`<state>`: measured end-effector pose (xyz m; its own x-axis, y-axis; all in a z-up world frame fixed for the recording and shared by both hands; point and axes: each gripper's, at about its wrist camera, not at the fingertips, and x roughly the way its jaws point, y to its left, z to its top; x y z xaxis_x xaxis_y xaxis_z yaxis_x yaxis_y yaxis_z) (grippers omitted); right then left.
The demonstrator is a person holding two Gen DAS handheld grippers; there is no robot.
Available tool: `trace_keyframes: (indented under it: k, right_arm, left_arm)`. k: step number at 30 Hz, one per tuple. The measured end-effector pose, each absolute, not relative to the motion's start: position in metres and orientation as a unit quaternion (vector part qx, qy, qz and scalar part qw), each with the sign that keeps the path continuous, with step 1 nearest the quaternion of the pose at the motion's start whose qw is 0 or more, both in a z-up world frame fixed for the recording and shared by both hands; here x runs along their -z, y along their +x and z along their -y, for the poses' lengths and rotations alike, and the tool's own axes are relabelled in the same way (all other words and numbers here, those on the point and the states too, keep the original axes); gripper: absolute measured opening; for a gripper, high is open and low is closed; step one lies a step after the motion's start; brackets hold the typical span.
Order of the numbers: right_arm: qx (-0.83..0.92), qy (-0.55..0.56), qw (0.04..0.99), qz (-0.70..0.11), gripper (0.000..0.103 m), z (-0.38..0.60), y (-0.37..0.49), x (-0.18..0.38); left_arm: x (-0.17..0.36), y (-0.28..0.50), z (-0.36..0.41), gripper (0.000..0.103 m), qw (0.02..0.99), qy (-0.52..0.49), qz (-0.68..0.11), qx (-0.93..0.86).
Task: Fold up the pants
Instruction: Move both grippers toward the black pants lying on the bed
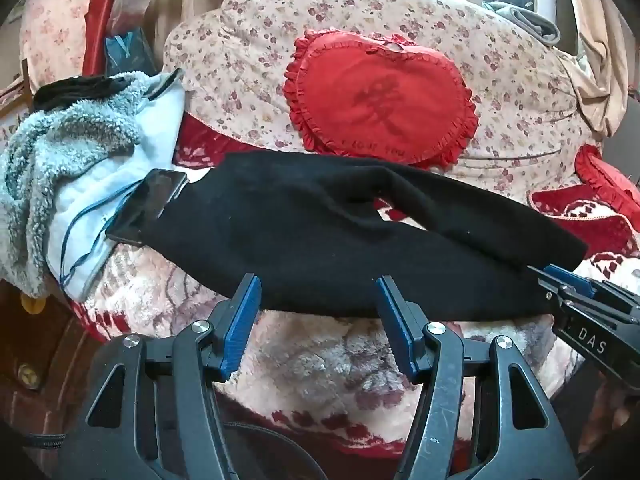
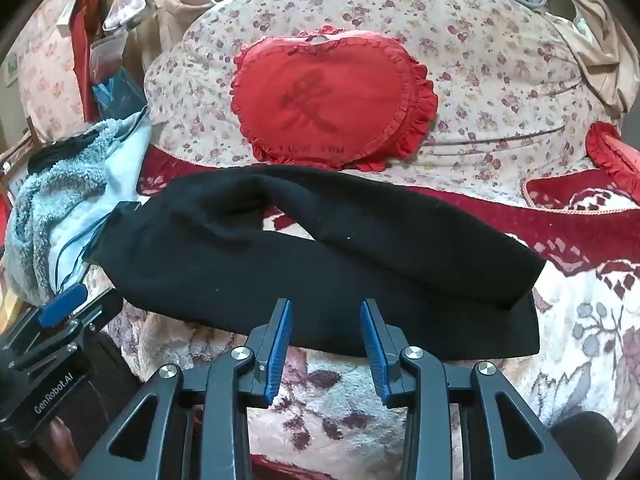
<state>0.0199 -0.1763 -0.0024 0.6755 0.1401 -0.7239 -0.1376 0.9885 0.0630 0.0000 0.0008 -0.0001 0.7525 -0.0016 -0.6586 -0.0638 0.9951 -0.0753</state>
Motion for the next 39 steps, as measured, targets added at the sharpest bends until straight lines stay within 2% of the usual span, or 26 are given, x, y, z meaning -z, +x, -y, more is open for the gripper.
trace_keyframes:
  k: [31,39]
  right_arm:
    - [-0.077,-0.031,0.912,-0.401,0.034,0.174,0.03,-0.004]
    - [-0.115,-0.016,0.909,-0.4,0.038,0.175,0.056,0.0]
  left_arm:
    - [-0.007,0.025,0.001,0.059,0.933,-0.042,-0.357,-0.012]
    - [0.001,0.046,-0.001,0.059,0.931,-0.036,-0.364,-0.019]
